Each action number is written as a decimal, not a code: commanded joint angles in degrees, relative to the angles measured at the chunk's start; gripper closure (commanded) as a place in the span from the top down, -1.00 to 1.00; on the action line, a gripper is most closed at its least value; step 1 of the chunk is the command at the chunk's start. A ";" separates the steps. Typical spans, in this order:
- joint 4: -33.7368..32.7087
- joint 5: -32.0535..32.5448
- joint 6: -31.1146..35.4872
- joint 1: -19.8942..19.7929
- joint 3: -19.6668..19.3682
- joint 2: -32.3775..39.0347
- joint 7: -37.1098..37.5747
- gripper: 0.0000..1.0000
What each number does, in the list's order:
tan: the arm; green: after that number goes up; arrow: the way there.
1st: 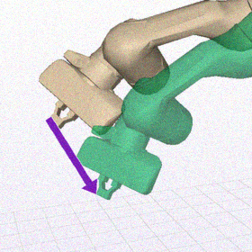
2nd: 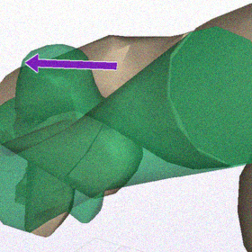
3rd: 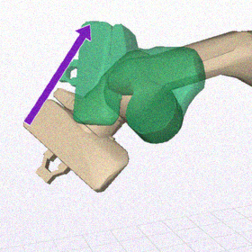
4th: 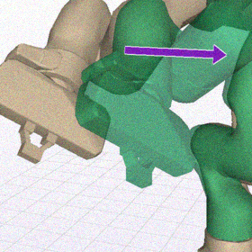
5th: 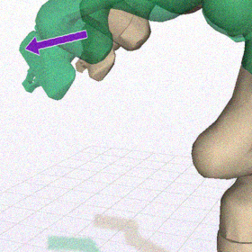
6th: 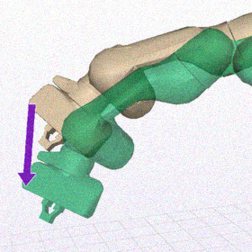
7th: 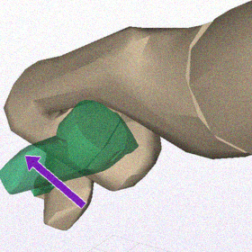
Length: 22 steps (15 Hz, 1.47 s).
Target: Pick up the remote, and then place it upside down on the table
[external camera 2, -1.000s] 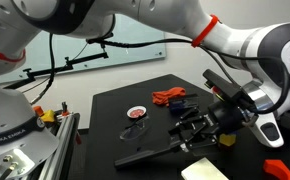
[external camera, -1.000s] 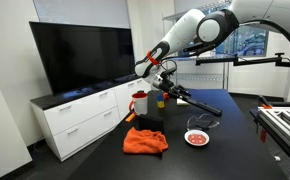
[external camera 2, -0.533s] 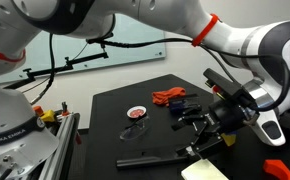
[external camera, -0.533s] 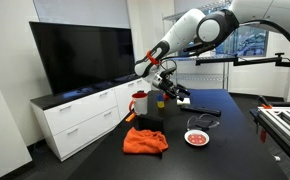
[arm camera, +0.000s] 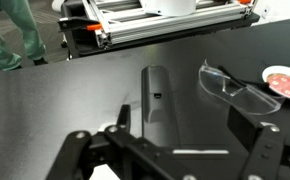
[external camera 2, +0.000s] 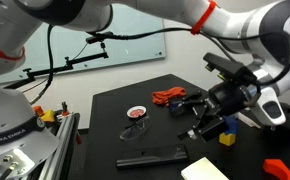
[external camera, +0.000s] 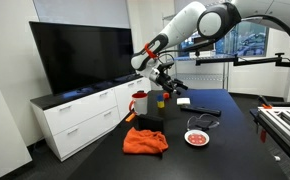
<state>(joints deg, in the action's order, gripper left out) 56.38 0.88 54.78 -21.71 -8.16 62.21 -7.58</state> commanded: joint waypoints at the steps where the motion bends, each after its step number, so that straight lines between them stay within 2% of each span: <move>1: 6.66 1.91 -2.00 1.08 1.52 -11.54 -7.27 1.00; 4: 9.57 3.57 -2.73 2.19 1.98 -21.33 -12.95 1.00; 10: 18.30 1.66 1.17 1.83 2.68 -33.57 -18.81 1.00; 12: 23.78 -0.98 8.94 1.47 2.65 -36.91 -18.95 1.00; 17: 38.35 0.62 31.34 2.98 2.52 -41.05 -19.83 1.00; 19: 44.93 0.38 37.95 3.50 2.54 -42.80 -19.96 1.00; 22: 52.16 -0.51 44.00 4.18 2.57 -44.86 -20.03 1.00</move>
<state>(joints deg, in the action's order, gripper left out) 100.30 1.35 92.96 -18.00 -5.50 23.28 -25.65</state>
